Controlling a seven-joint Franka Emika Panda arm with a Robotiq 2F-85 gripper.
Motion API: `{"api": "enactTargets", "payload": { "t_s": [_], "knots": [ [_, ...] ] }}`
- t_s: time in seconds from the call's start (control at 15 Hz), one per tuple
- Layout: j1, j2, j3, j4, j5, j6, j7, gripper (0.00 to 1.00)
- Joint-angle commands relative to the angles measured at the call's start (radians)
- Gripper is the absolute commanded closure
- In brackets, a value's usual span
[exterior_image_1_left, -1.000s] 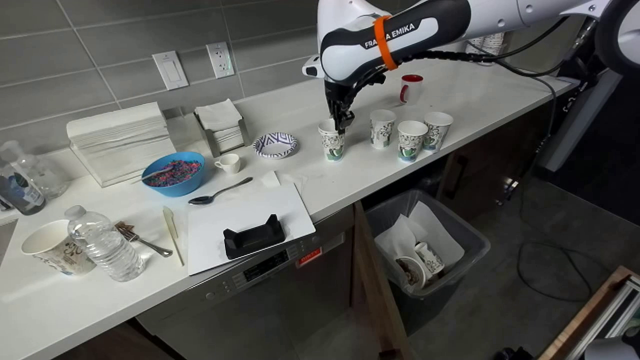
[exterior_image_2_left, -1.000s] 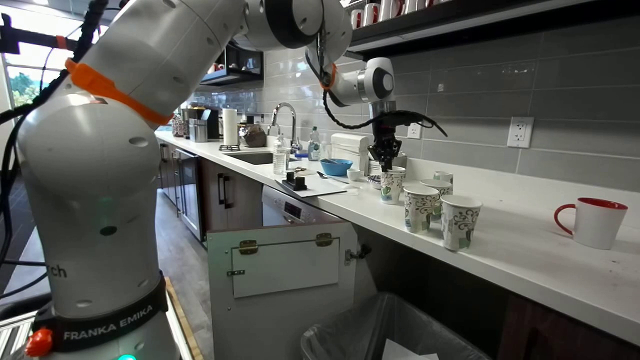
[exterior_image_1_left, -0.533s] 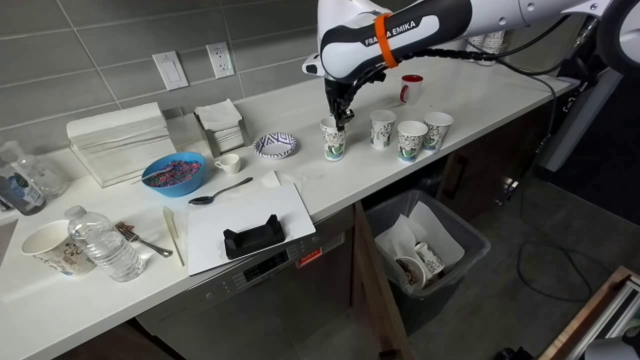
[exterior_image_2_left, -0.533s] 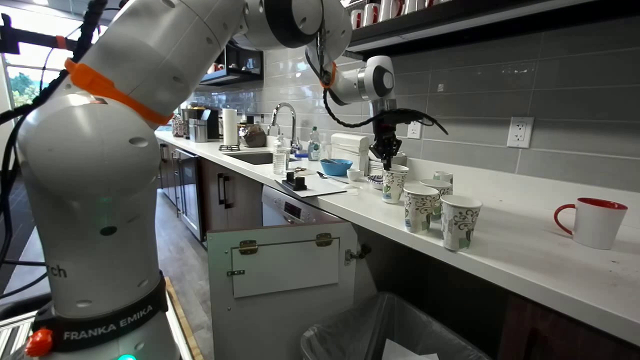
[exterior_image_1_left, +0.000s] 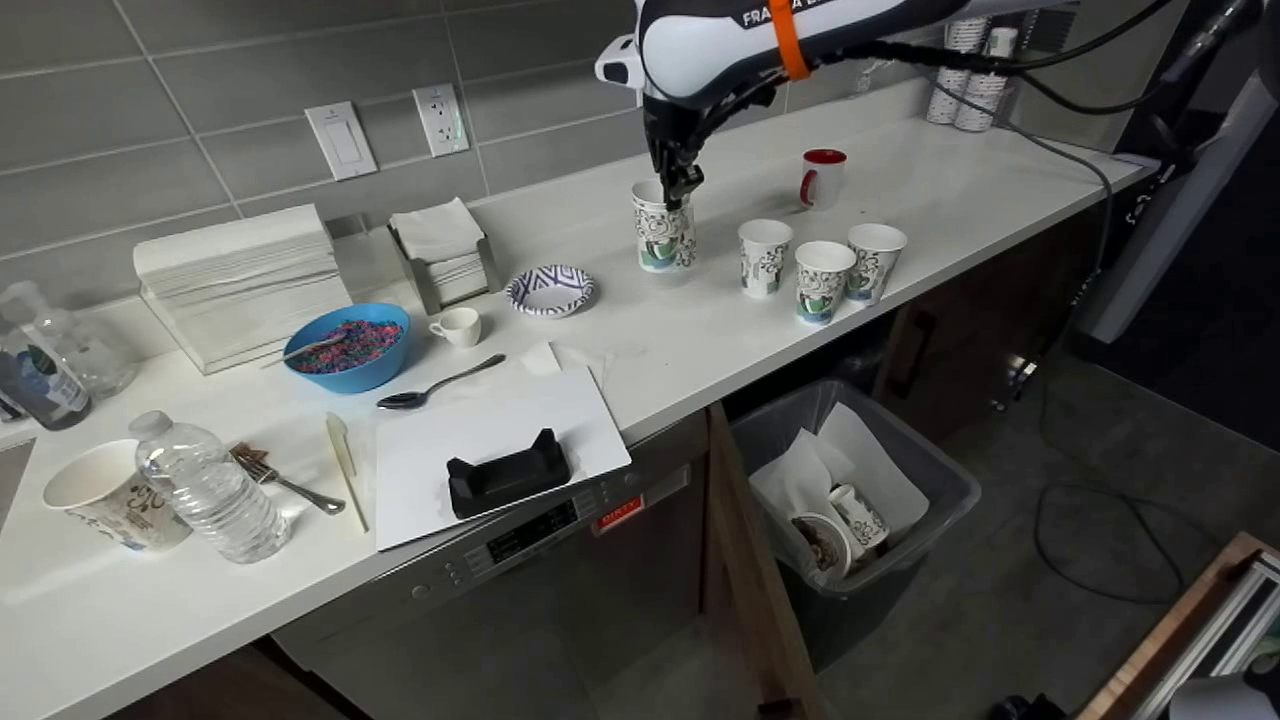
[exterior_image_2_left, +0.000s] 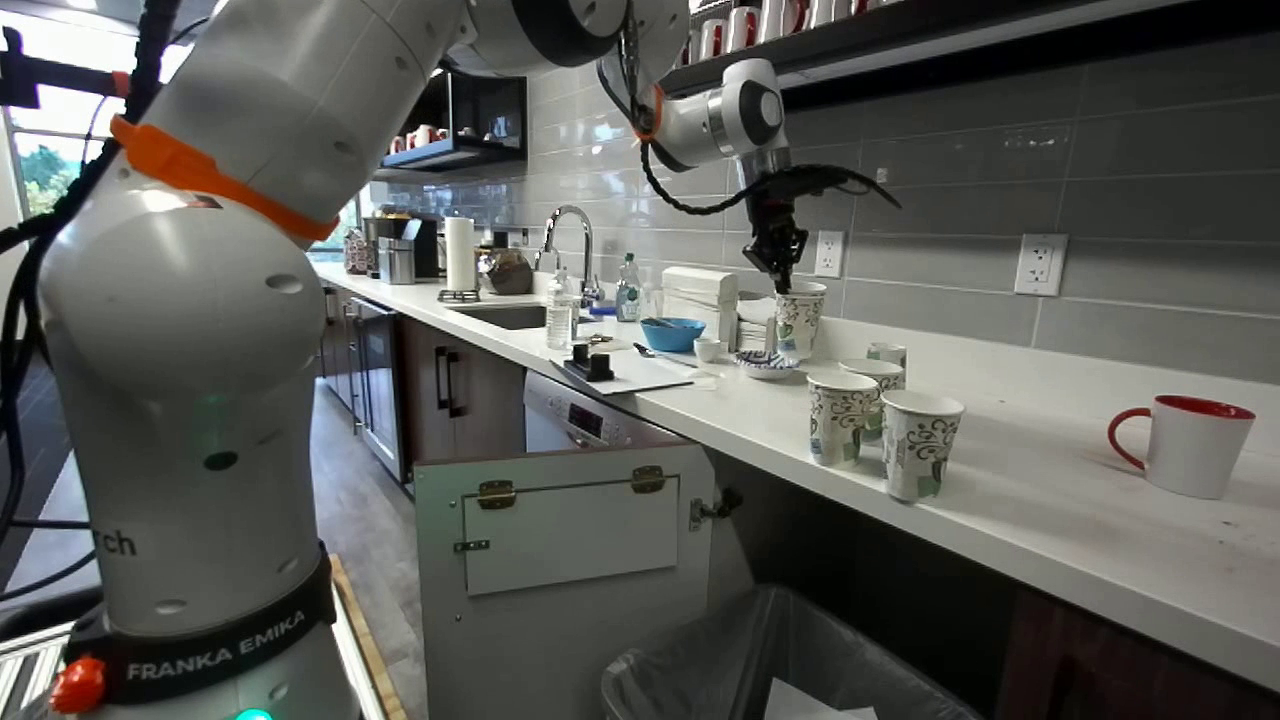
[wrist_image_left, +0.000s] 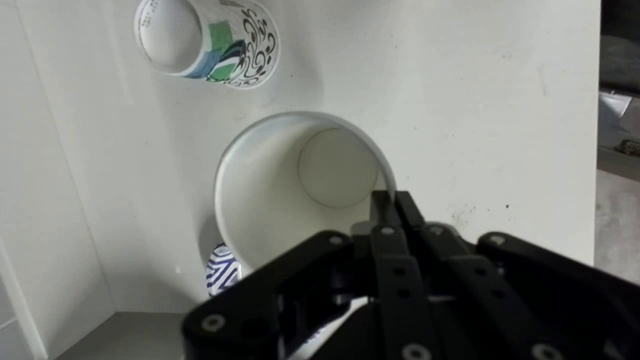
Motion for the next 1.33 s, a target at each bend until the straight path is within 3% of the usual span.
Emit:
{"api": "enactTargets", "payload": {
  "t_s": [0.0,0.07,0.13,0.2,0.33,0.4,0.47,0.53,0.6,0.67,0.73,0.8,0.93,1.0,1.13,1.2,1.27],
  "knots": [
    [0.016,-0.013,-0.006,0.037,0.005,-0.074,0.022,0.99],
    [-0.006,-0.015,0.024,0.044,0.062,-0.079,-0.027,0.99],
    [0.063,-0.005,-0.063,0.047,-0.099,-0.047,0.140,0.99],
    [0.014,0.005,0.004,0.075,0.024,-0.125,0.018,0.99],
    [0.065,0.020,-0.051,0.085,-0.080,-0.152,0.139,0.99],
    [0.022,0.020,0.005,0.090,0.018,-0.171,0.029,0.99],
    [0.027,0.027,0.003,0.094,0.017,-0.183,0.036,0.99],
    [0.069,0.039,-0.041,0.112,-0.064,-0.212,0.128,0.99],
    [0.018,0.044,0.019,0.116,0.047,-0.223,0.007,0.99],
    [0.087,0.059,-0.064,0.122,-0.108,-0.202,0.178,0.99],
    [0.088,0.068,-0.066,0.136,-0.114,-0.228,0.194,0.99],
    [0.038,0.066,-0.004,0.135,-0.008,-0.204,0.092,0.99],
    [0.074,0.086,-0.043,0.155,-0.075,-0.223,0.176,0.99],
    [0.034,0.084,0.008,0.153,0.012,-0.198,0.085,0.99],
    [0.107,0.099,-0.078,0.167,-0.137,-0.192,0.241,0.99],
    [0.031,0.095,0.018,0.169,0.025,-0.191,0.088,0.99],
    [0.081,0.107,-0.043,0.179,-0.071,-0.213,0.193,0.99]
  ]
}}
